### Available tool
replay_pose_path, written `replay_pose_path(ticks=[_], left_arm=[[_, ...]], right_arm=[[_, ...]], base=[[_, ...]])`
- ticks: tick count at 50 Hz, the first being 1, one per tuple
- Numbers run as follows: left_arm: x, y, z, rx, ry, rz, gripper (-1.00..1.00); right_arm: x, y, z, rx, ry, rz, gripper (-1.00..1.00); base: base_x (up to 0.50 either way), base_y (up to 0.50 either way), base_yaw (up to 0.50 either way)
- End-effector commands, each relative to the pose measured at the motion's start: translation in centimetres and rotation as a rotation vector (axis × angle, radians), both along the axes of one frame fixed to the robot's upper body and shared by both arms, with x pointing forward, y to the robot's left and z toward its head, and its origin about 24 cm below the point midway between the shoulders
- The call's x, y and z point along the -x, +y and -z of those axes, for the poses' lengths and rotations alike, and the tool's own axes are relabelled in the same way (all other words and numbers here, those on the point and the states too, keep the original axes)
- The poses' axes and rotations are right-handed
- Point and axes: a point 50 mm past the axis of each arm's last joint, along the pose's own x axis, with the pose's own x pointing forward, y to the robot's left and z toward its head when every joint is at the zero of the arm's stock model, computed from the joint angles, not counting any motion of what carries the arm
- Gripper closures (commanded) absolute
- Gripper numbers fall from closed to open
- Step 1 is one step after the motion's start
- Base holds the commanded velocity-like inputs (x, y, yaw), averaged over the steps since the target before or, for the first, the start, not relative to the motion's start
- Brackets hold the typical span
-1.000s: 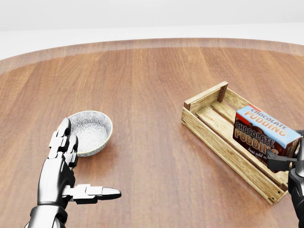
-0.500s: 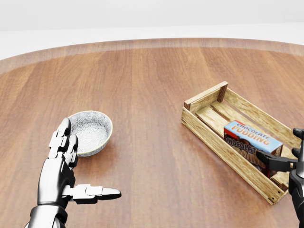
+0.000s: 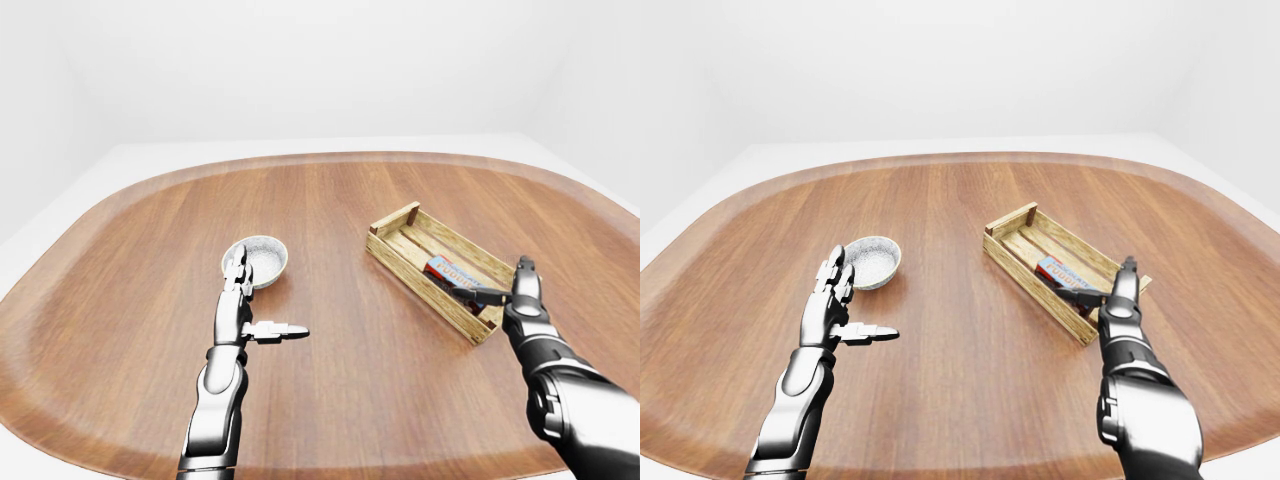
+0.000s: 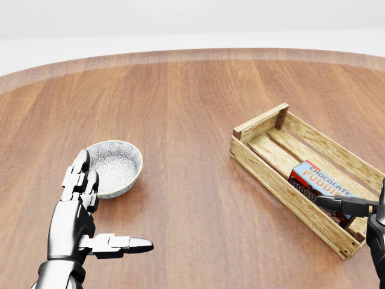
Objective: Pick up the chocolate pudding and put it in the tray.
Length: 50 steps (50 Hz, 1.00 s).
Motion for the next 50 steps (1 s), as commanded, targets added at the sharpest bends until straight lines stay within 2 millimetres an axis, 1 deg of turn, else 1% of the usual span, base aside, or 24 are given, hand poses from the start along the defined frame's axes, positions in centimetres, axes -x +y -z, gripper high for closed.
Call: replay_pose_path(ticks=[1,4,12,20,29,34,38,43,44,45,46,47,48,50], left_arm=[[0.0,-0.1,0.2,-0.008,0.002,0.01,-1.0],[0.0,-0.1,0.2,-0.008,0.002,0.01,-1.0],[0.0,-0.1,0.2,-0.008,0.002,0.011,-1.0],[0.0,-0.1,0.2,-0.008,0.002,0.01,-1.0],[0.0,-0.1,0.2,-0.008,0.002,0.01,-1.0],[0.0,-0.1,0.2,-0.008,0.003,0.01,-1.0],[0.0,-0.1,0.2,-0.008,0.003,0.01,-1.0],[0.0,-0.1,0.2,-0.008,0.003,0.01,-1.0],[0.0,-0.1,0.2,-0.008,0.002,0.01,-1.0],[0.0,-0.1,0.2,-0.008,0.002,0.01,-1.0],[0.0,-0.1,0.2,-0.008,0.002,0.01,-1.0],[0.0,-0.1,0.2,-0.008,0.002,0.01,-1.0],[0.0,-0.1,0.4,-0.006,0.005,0.009,-1.0],[0.0,-0.1,0.5,-0.006,0.006,0.009,-1.0]], right_arm=[[-0.1,-0.1,-0.2,0.003,-0.004,-0.002,-1.0],[-0.3,-0.1,-0.5,0.002,-0.016,-0.005,-1.0],[-1.5,-0.9,-3.2,0.02,-0.1,-0.01,-1.0],[-2.1,-1.1,-4.8,0.024,-0.157,-0.013,-1.0],[-3.2,-1.5,-8.0,0.057,-0.271,-0.035,-1.0],[-3.3,-1.8,-10.5,0.098,-0.38,-0.055,-1.0],[-3.0,-1.6,-12.6,0.116,-0.435,-0.074,-1.0],[-1.2,-0.2,-17.5,0.176,-0.66,-0.153,-1.0],[-0.9,0.1,-17.1,0.174,-0.666,-0.16,-1.0],[-0.2,0.9,-19.7,0.219,-0.767,-0.202,-1.0],[-0.1,0.9,-19.9,0.224,-0.776,-0.205,-1.0],[0.4,1.4,-20.9,0.248,-0.822,-0.226,-1.0],[1.4,2.3,-22.6,0.281,-0.906,-0.261,-1.0],[2.4,3.0,-24.0,0.305,-0.982,-0.281,-1.0]], base=[[0.0,0.0,0.0],[0.0,0.0,0.0],[0.0,0.0,0.0],[0.0,0.0,0.0],[0.0,0.0,0.0],[0.0,0.0,0.0],[0.0,0.0,0.0],[0.0,0.0,0.0],[0.0,0.0,0.0],[0.0,0.0,0.0],[0.0,0.0,0.0],[0.0,0.0,0.0],[0.0,0.0,0.0],[0.0,0.0,0.0]])
